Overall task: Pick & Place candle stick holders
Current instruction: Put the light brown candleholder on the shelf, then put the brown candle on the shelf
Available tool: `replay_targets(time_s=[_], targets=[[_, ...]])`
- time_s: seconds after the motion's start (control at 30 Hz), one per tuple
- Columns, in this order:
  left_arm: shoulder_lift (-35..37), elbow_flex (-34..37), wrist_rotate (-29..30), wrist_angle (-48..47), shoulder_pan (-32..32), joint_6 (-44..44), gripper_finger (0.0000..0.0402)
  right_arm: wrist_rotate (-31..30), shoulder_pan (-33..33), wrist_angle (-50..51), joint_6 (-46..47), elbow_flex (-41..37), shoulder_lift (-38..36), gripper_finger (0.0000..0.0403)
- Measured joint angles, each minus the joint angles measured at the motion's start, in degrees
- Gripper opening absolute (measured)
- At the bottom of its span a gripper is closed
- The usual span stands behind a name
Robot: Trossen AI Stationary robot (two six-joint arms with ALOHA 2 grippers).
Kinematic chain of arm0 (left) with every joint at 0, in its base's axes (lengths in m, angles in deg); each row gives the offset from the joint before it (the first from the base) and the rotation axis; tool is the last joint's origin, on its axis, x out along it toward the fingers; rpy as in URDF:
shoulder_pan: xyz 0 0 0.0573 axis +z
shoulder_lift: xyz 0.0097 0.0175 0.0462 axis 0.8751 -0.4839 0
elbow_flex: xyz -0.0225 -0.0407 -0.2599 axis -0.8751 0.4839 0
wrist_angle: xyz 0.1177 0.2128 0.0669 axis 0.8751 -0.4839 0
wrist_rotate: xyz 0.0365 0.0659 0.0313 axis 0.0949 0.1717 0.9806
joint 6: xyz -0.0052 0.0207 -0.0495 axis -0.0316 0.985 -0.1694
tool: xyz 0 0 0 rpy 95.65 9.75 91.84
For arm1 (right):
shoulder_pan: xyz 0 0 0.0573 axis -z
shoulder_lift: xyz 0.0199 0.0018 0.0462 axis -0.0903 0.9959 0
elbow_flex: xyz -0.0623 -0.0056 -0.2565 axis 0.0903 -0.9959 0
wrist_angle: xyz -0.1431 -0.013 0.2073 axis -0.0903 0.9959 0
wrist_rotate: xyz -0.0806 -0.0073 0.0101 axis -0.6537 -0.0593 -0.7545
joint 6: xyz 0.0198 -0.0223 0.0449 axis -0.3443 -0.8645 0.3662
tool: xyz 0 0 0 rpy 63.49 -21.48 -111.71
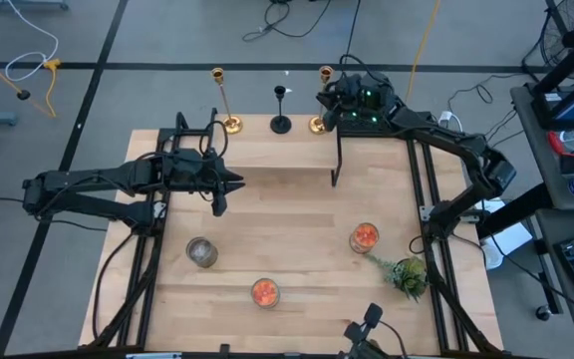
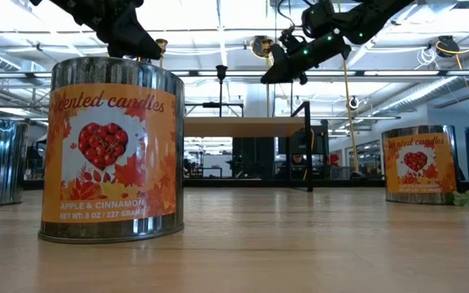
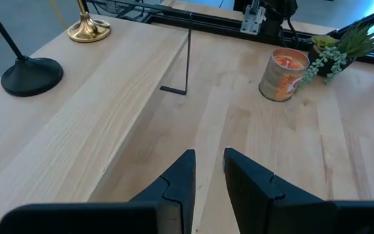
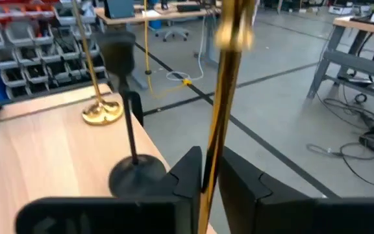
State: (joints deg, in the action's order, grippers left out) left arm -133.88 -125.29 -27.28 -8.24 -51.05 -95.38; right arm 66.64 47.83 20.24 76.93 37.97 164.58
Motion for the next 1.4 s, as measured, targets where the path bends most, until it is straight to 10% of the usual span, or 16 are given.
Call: replay_targets(time_s=[0.67, 1.4], targets=[[0.0, 0.0, 0.1, -3.3, -3.2, -3.5, 0.0085, -0.3, 0.0, 10.0, -0.2, 0.0, -0.3, 0.0146], [0.0, 0.0, 6.1, -30.2, -14.8, -28.5, 0.0085, -0.2, -0.4, 27.1, 0.0, -0.9, -2.4, 0.0155]])
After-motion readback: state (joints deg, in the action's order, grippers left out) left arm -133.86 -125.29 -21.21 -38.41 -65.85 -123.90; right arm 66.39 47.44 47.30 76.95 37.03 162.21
